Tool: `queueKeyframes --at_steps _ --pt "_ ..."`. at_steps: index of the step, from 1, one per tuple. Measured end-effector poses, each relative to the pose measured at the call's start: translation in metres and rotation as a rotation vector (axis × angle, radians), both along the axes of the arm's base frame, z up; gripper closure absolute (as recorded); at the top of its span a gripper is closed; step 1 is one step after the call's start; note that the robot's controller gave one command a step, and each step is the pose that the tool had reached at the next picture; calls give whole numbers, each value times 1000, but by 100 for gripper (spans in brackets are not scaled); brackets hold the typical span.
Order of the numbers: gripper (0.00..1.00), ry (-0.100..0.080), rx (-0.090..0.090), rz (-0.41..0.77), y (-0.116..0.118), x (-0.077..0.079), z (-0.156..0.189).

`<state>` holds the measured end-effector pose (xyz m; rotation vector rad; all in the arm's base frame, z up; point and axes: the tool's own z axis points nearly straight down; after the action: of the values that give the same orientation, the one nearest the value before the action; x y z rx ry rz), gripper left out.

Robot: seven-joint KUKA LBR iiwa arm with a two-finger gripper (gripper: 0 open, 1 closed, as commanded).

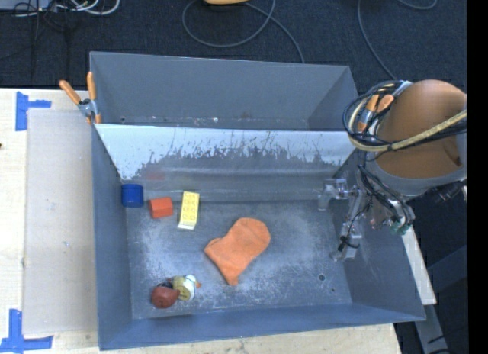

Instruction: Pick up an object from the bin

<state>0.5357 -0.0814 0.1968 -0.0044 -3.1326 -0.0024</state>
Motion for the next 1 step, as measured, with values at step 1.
queueKeyframes --at_steps 1 --pt "0 -7 -1 2 0 2 4"
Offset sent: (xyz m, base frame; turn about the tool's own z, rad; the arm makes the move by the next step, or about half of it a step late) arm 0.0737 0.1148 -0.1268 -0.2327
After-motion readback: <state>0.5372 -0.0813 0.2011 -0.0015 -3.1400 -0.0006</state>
